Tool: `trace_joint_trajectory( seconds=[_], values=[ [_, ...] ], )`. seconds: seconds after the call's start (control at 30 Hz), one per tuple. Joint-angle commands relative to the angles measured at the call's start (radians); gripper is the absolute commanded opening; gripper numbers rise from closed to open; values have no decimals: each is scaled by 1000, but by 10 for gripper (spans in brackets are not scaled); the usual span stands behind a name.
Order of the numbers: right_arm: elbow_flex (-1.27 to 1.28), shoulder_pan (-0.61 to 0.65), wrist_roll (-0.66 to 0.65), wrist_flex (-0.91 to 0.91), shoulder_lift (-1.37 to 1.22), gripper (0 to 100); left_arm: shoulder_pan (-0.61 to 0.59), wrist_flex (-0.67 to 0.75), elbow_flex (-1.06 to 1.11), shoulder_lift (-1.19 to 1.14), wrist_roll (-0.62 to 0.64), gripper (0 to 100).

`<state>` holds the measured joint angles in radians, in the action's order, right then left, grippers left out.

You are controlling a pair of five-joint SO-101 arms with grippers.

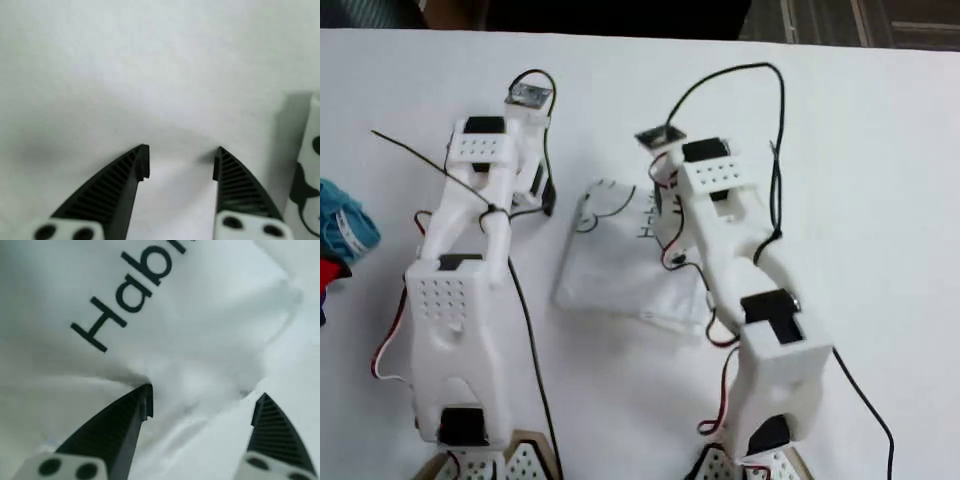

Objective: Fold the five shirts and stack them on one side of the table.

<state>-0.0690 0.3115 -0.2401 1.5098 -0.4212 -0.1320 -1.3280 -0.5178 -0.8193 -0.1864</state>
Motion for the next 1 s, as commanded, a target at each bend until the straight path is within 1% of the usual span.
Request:
trace_joint_trajectory(
  seconds=[0.0,0.1,0.23,0.37,0.4,0.47,0.6,0.67,0.77,0.83,0.9,0.97],
  values=[
    [-5,-39,11,-7,-53,324,-3,32,-10,-6,9,225],
    [-3,-59,46,10,-107,324,-3,32,-10,-6,9,225],
    [-3,-58,51,12,-160,323,-3,32,-10,-6,9,225],
    [-9,-22,44,5,-199,318,-3,32,-10,-6,9,225],
    [-9,-5,43,5,-208,303,-3,32,-10,-6,9,225],
    [-29,24,41,8,-231,227,-3,32,-10,-6,9,225],
    [-95,39,41,12,-271,12,-3,32,-10,-6,9,225],
    [-115,31,41,13,-283,29,-3,32,-10,-6,9,225],
    [-127,24,40,13,-292,22,-3,32,-10,-6,9,225],
    [-127,4,11,7,-286,22,-3,32,-10,-6,9,225],
    [-137,-44,-43,5,-285,22,-3,32,-10,-6,9,225],
    [-164,-117,-81,5,-292,22,-3,32,-10,-6,9,225]
  ],
)
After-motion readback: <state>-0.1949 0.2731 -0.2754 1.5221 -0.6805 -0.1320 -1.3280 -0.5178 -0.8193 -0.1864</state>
